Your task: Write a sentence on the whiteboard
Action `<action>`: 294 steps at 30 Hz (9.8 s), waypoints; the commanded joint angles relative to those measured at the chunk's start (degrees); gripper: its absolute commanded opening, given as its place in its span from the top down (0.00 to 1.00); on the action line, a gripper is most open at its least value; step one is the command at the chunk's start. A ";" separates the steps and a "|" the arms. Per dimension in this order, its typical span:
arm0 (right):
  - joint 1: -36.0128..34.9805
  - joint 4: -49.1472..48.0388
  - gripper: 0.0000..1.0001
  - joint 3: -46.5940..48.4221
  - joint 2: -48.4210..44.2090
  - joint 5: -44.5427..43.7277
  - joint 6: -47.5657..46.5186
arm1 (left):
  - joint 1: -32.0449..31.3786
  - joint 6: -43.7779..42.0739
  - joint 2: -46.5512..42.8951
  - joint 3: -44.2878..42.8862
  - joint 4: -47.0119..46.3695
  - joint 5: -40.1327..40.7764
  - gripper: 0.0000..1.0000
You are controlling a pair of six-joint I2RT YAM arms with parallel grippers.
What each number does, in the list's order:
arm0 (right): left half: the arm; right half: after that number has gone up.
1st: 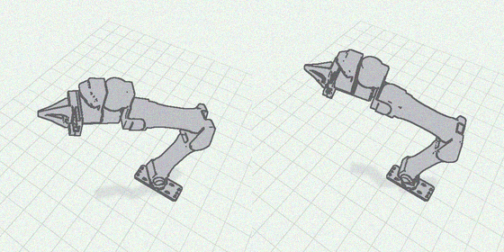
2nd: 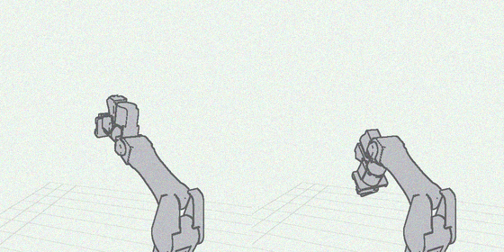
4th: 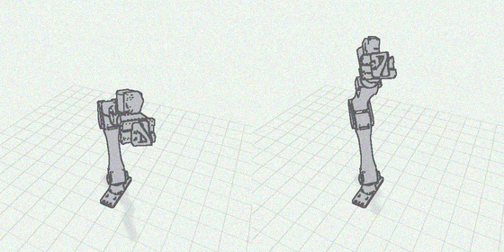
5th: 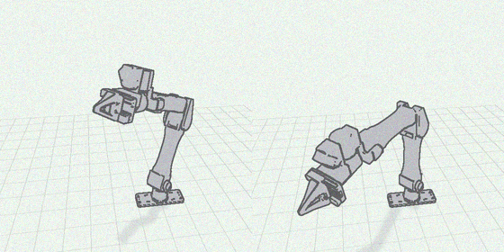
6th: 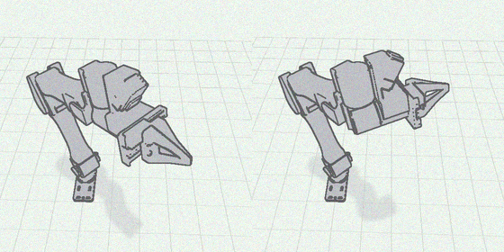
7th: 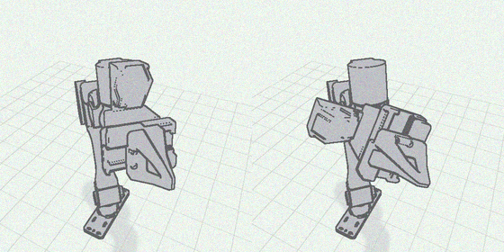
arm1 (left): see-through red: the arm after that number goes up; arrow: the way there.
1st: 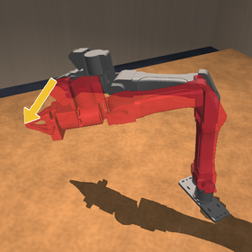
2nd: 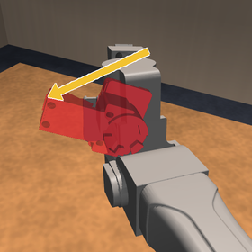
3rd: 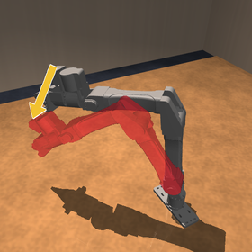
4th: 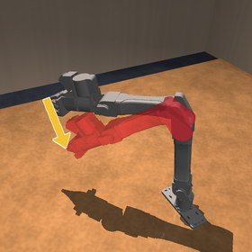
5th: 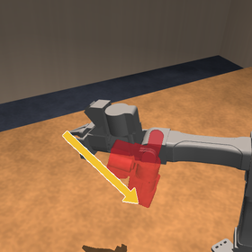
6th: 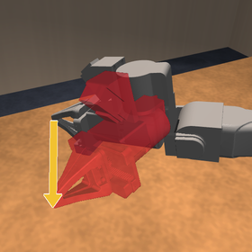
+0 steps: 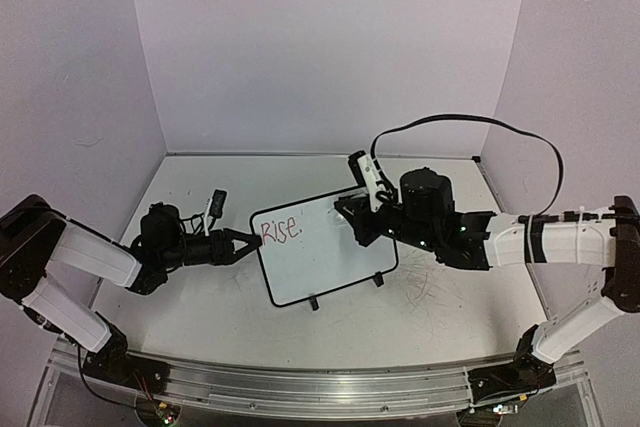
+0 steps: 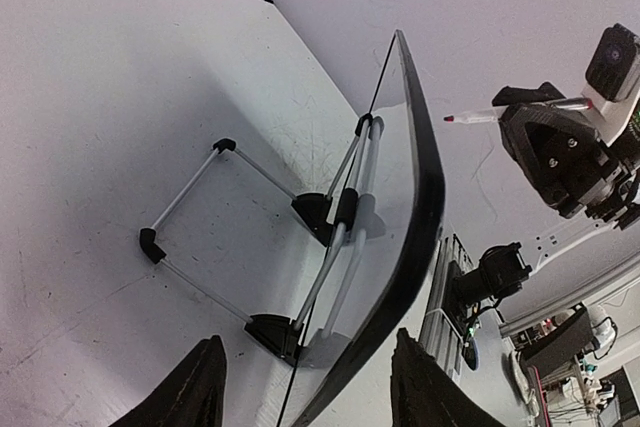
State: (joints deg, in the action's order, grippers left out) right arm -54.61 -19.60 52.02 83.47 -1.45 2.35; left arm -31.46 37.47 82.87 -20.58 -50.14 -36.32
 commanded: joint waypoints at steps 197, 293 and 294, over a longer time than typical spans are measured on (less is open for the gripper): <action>-0.83 -18.02 1.00 -0.51 9.34 -5.05 -0.94 | -2.02 -9.08 6.35 -2.59 -6.65 -1.83 1.00; 0.08 -19.11 1.00 -4.80 6.49 -4.75 3.99 | -2.02 -9.44 6.31 -2.47 -6.68 -2.09 1.00; 0.82 -19.39 1.00 -5.57 5.43 -4.68 4.17 | -2.04 -9.41 6.39 -2.49 -6.70 -2.05 1.00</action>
State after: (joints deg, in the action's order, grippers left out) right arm -54.94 -37.44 49.49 94.02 -5.77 5.77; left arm -33.38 28.84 88.49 -23.11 -56.48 -37.88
